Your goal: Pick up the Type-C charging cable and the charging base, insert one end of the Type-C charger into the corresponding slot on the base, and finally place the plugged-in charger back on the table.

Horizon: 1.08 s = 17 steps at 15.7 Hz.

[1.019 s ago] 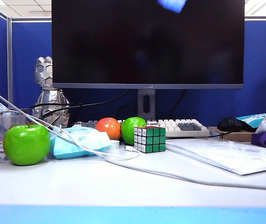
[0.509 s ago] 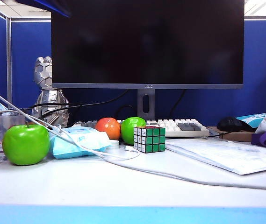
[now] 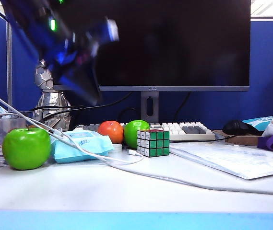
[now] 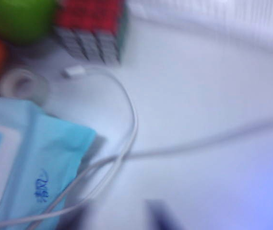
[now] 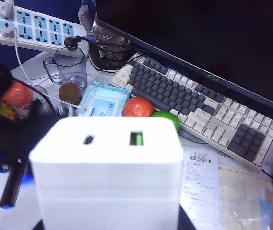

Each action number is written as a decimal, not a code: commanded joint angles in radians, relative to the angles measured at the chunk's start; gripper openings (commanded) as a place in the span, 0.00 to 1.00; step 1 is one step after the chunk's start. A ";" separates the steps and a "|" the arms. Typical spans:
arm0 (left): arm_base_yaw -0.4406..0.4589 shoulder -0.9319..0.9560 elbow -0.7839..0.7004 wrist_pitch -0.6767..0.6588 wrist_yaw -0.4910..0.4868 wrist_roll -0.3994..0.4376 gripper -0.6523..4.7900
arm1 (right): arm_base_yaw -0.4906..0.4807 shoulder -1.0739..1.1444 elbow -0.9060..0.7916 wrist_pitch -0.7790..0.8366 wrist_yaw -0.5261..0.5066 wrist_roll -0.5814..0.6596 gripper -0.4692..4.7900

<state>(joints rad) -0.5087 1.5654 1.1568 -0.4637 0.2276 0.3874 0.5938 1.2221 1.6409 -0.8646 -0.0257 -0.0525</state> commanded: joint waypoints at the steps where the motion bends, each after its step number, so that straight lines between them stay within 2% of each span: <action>1: -0.001 0.066 0.003 -0.012 -0.034 0.215 0.57 | 0.000 -0.006 0.006 0.032 -0.003 0.000 0.08; 2: -0.001 0.107 0.003 -0.010 -0.101 0.299 0.58 | 0.000 -0.006 0.006 0.031 -0.003 0.000 0.08; 3: 0.000 0.121 0.004 -0.008 -0.115 0.312 0.63 | 0.000 -0.006 0.006 0.032 -0.003 0.000 0.08; 4: 0.000 0.145 0.003 -0.007 -0.121 0.325 0.76 | 0.000 -0.006 0.006 0.032 -0.003 0.000 0.08; 5: 0.000 0.175 0.003 -0.002 -0.119 0.338 0.83 | 0.000 -0.006 0.006 0.032 -0.003 0.000 0.08; 11: 0.000 0.269 0.003 0.109 -0.167 0.334 0.79 | 0.000 -0.006 0.006 0.032 -0.029 0.000 0.08; 12: 0.000 0.278 0.003 0.109 -0.168 0.333 0.71 | 0.000 -0.006 0.006 0.032 -0.029 0.000 0.08; 14: 0.000 0.285 0.003 0.103 -0.167 0.282 0.21 | 0.000 -0.006 0.006 0.032 -0.029 0.000 0.08; 15: 0.000 0.283 0.004 0.100 -0.167 0.259 0.11 | 0.000 -0.006 0.006 0.032 -0.029 0.000 0.08; 17: -0.001 0.271 0.004 0.095 -0.167 0.239 0.11 | 0.000 -0.006 0.006 0.035 -0.029 -0.001 0.08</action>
<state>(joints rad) -0.5083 1.8507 1.1576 -0.3637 0.0593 0.6460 0.5934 1.2217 1.6409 -0.8642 -0.0494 -0.0528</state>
